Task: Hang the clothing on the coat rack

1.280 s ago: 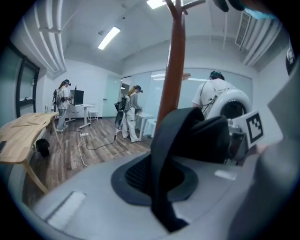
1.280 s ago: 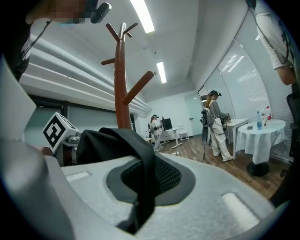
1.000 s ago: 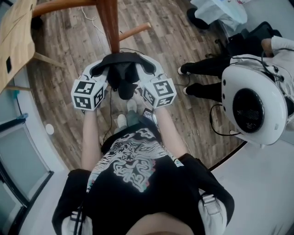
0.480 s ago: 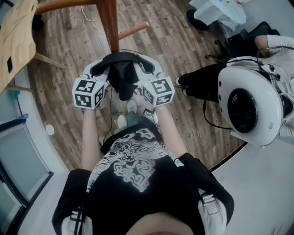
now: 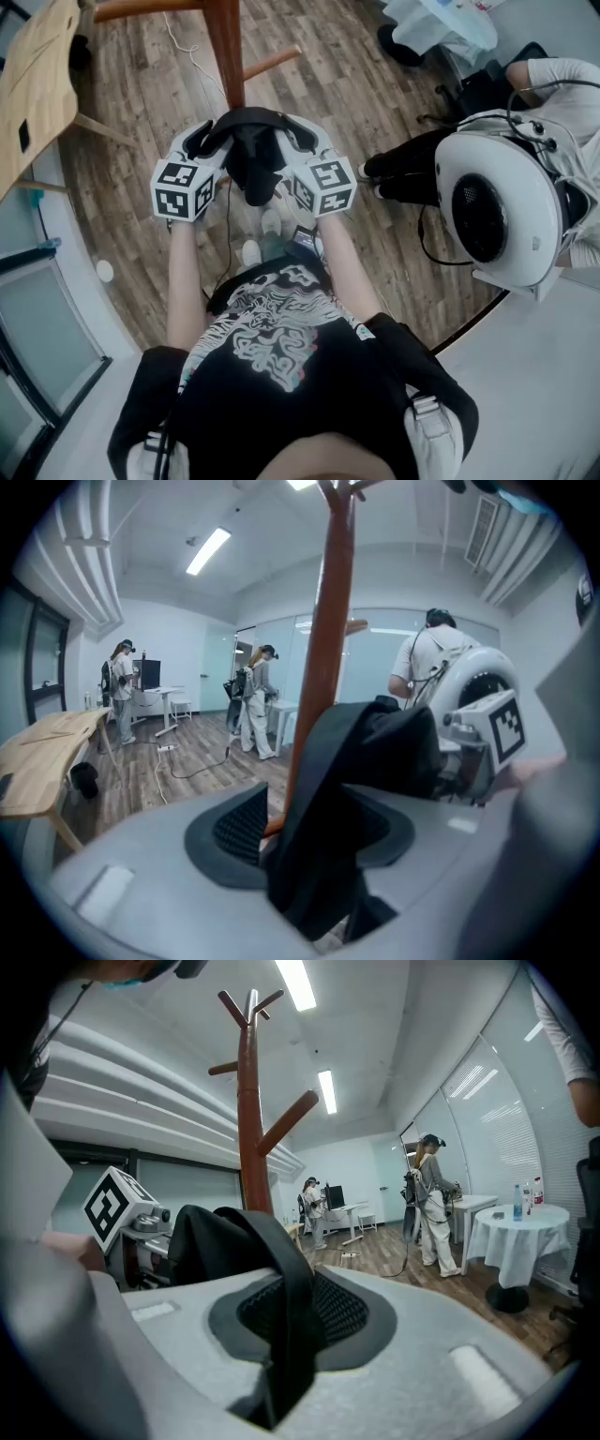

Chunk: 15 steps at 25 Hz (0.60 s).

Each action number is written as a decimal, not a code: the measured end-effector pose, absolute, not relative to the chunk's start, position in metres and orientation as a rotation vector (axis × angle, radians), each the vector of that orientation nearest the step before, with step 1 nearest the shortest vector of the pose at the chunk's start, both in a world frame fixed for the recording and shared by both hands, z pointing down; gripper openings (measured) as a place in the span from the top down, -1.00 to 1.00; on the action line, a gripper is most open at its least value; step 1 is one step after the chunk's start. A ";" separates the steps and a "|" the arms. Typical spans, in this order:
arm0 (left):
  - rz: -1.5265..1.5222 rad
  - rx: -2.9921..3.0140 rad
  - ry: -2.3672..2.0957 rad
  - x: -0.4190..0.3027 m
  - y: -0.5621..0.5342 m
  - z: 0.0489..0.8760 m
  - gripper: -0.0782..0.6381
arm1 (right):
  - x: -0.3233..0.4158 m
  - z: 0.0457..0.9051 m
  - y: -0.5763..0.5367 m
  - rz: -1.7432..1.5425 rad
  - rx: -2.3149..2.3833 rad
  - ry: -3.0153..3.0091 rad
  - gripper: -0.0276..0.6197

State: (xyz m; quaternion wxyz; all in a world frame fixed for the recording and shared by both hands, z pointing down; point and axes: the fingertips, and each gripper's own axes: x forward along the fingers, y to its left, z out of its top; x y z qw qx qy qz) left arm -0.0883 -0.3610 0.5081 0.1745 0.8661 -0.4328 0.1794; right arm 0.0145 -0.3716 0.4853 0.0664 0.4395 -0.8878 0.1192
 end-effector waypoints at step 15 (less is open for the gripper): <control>0.485 2.510 -1.218 -0.080 -0.349 0.492 0.25 | 0.033 0.485 -0.348 0.357 1.325 -2.647 0.62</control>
